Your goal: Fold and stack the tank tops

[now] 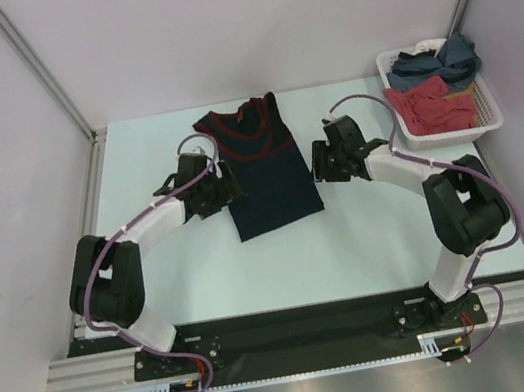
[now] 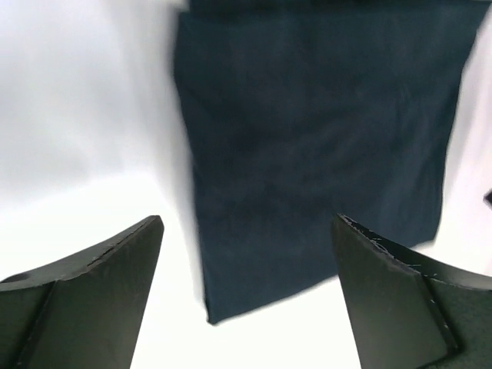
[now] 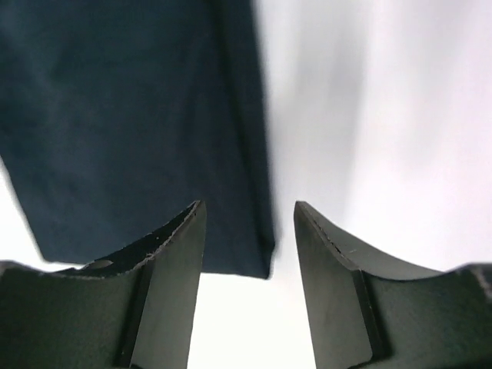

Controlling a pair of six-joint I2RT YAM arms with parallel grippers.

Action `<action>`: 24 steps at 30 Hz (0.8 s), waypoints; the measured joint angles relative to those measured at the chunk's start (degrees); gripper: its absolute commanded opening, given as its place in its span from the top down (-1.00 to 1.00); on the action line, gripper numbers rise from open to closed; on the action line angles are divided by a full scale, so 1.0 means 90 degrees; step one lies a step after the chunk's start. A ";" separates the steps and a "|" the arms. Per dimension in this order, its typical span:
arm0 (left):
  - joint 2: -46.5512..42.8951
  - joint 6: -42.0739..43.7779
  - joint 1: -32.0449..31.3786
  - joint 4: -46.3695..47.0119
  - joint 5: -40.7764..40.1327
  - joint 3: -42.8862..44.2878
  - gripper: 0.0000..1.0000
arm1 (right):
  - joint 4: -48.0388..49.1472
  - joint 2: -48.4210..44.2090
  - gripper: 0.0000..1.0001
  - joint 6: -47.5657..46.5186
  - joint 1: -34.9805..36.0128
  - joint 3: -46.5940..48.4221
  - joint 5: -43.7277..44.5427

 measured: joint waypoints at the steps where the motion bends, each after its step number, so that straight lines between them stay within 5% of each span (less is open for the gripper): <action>1: -0.0051 0.0024 -0.0083 0.0019 0.0032 -0.0061 -0.76 | 0.0092 -0.0092 -0.08 -0.0024 -0.0002 -0.0078 -0.0136; 6: 0.0168 0.0163 -0.0051 0.0039 0.0085 0.0073 -0.37 | 0.0410 0.0112 0.03 -0.0270 -0.0034 0.0231 -0.0670; 14: 0.0801 0.0267 0.0049 -0.0002 -0.0192 0.0874 -0.45 | 0.0321 0.1562 0.00 -0.0622 -0.0073 0.2198 -0.0814; 24: 0.1532 0.0427 0.0051 -0.0141 -0.0372 0.1382 -0.33 | -0.0061 0.2514 0.06 -0.0826 -0.0095 0.3036 -0.0787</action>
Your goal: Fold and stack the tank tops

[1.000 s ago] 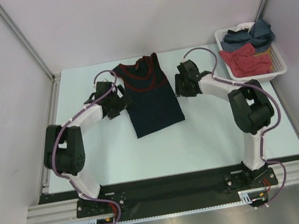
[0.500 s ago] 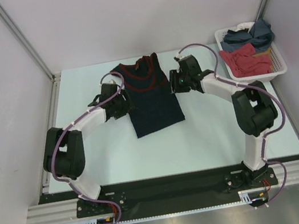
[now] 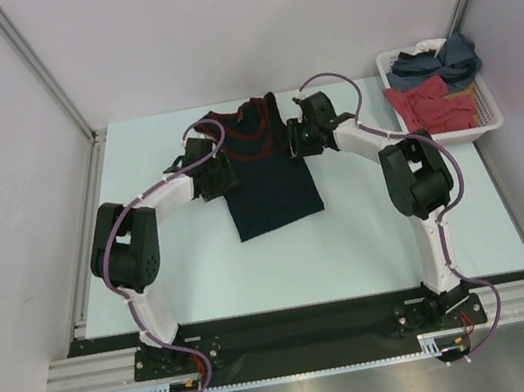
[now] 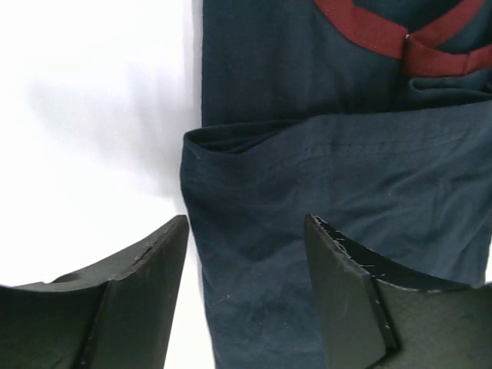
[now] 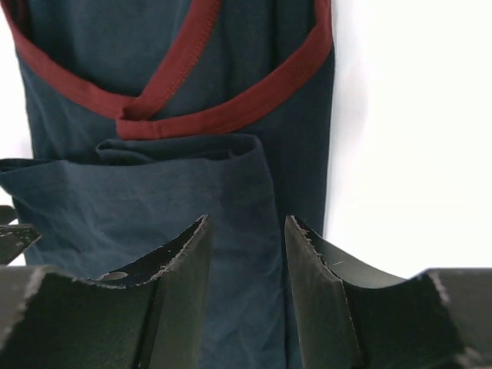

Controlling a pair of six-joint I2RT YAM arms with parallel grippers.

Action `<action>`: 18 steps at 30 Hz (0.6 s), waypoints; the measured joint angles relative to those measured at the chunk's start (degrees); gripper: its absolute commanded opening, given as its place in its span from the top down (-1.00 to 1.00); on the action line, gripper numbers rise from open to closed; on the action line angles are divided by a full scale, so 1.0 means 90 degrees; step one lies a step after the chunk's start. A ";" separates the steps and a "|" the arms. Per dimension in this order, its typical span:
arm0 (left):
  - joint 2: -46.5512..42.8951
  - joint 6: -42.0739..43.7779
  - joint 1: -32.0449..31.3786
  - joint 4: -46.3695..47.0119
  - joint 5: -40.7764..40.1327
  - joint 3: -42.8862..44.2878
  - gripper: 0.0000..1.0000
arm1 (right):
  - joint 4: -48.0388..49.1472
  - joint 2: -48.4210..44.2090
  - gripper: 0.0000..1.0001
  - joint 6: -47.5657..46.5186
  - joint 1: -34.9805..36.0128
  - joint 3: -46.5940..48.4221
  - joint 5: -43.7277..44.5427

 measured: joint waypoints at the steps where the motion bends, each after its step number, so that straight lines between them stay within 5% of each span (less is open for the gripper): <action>1: 0.0007 0.0010 0.0000 -0.0015 -0.0022 0.0002 -0.31 | -0.0022 0.0046 0.06 -0.0005 0.0000 0.0036 0.0000; 10: 0.0095 0.0121 0.0024 -0.0068 -0.0153 0.0165 -0.12 | -0.0041 0.0277 0.26 -0.0015 0.0000 0.0299 -0.0029; 18: 0.0248 0.0175 0.0034 -0.0175 -0.0318 0.0265 -0.44 | -0.0058 0.0469 0.06 -0.0017 0.0000 0.0350 -0.0019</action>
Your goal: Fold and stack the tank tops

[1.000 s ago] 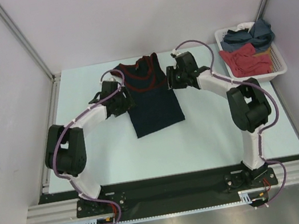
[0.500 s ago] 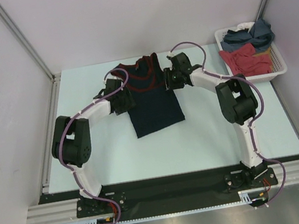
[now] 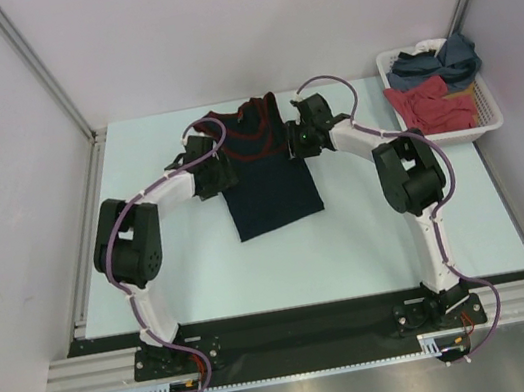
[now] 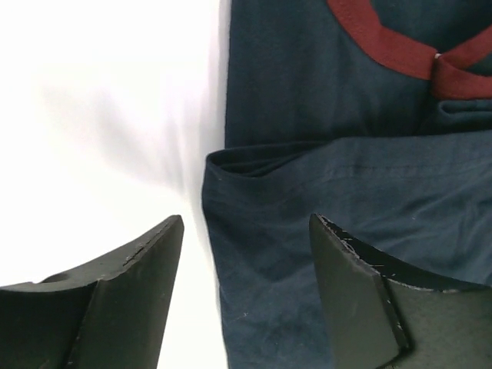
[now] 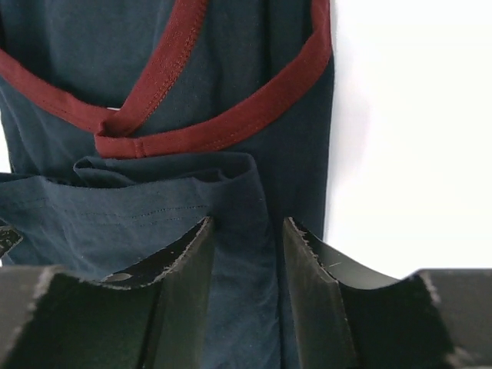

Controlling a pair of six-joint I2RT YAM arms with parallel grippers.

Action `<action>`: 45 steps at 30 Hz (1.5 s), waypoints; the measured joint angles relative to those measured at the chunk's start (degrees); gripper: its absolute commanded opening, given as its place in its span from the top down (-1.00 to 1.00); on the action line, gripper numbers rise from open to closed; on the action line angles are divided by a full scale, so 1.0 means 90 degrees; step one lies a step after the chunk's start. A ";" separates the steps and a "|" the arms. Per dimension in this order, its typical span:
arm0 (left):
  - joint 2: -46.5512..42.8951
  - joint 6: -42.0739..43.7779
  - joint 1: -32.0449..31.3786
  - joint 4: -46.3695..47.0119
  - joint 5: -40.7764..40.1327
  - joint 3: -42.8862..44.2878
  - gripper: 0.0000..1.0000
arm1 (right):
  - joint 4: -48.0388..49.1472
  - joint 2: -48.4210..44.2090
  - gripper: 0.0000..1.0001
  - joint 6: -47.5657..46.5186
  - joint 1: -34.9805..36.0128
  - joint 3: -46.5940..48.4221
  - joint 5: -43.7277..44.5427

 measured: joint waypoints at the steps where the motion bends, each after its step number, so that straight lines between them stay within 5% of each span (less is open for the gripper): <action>1: 0.0000 0.0000 0.0000 -0.0005 -0.0032 -0.0002 -0.44 | 0.0000 0.0002 0.06 0.0000 0.0000 0.0000 0.0007; 7: 0.0000 0.0019 0.0005 -0.0044 -0.0138 0.0000 -0.12 | 0.0005 0.0039 0.20 -0.0002 0.0000 0.0027 0.0024; 11: 0.0090 0.0097 0.0012 -0.0056 -0.0160 0.0090 0.44 | 0.0005 0.0075 0.72 -0.0029 0.0000 0.0046 0.0012; 16: 0.0199 0.0119 0.0019 -0.0070 -0.0180 0.0177 0.99 | 0.0017 0.0078 1.00 -0.0036 0.0000 0.0046 0.0027; 45: 0.0289 0.0233 0.0017 -0.0039 -0.0177 0.0721 0.91 | 0.0529 -0.0775 0.91 0.0029 -0.0160 -0.0573 0.0291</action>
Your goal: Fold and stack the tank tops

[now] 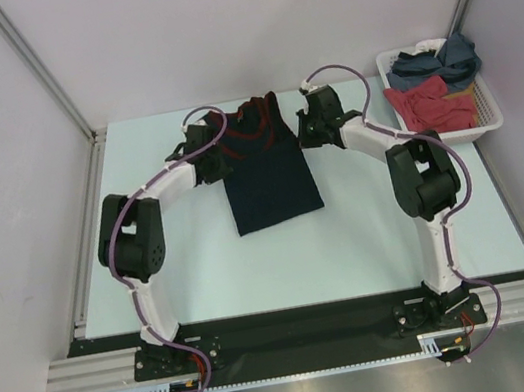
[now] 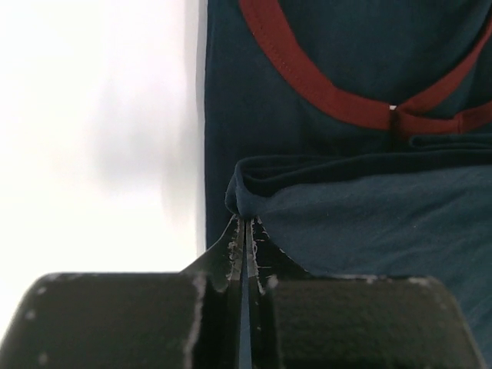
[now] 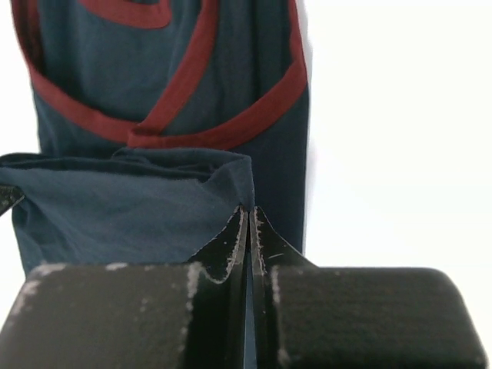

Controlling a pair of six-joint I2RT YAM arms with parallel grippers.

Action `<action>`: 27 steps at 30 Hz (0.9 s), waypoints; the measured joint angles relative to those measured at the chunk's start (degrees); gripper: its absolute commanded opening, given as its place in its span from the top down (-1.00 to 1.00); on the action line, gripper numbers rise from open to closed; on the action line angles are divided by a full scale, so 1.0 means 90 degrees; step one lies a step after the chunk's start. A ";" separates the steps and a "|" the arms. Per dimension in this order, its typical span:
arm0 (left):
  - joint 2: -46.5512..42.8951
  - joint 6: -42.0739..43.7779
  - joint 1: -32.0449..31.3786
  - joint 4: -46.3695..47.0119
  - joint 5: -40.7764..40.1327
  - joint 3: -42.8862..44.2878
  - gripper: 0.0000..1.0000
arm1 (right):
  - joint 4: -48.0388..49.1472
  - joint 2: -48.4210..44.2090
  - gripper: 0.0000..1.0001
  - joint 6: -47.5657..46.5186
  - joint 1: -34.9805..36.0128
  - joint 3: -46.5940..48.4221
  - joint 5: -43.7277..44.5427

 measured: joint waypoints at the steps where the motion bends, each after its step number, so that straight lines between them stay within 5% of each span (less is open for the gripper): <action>1: 0.0051 0.0005 0.0000 0.0007 0.0000 0.0034 0.83 | -0.0034 0.0114 0.83 0.0012 -0.0027 0.0090 -0.0036; 3: 0.0170 0.0058 0.0000 0.0012 -0.0005 0.0087 0.48 | -0.0138 0.0442 0.56 0.0053 -0.0085 0.0401 -0.0163; 4: 0.0233 0.0087 0.0002 0.0005 -0.0015 0.0104 -0.04 | -0.0199 0.0624 0.44 0.0053 -0.0109 0.0568 -0.0177; 5: 0.0301 0.0126 0.0002 -0.0019 -0.0032 0.0129 -0.24 | -0.0238 0.0733 0.10 0.0063 -0.0126 0.0661 -0.0175; 8: 0.0420 0.0112 0.0002 -0.0083 -0.0189 0.0172 -0.57 | -0.0260 0.0826 -0.27 0.0148 -0.0172 0.0525 -0.0131; 14: 0.0051 0.0107 0.0007 -0.0080 -0.0342 -0.0270 -0.63 | -0.0075 0.0036 -0.17 0.0328 -0.0206 -0.0733 0.0029; 20: -0.1362 0.0049 -0.0277 0.0080 -0.0175 -0.1783 -0.61 | 0.0313 -0.1734 -0.18 0.0704 -0.0180 -0.2705 -0.0102; 27: -0.2222 -0.0313 -0.1010 0.0454 0.0168 -0.3330 -0.60 | 0.0476 -0.2290 -0.18 0.0835 -0.0053 -0.3619 -0.0367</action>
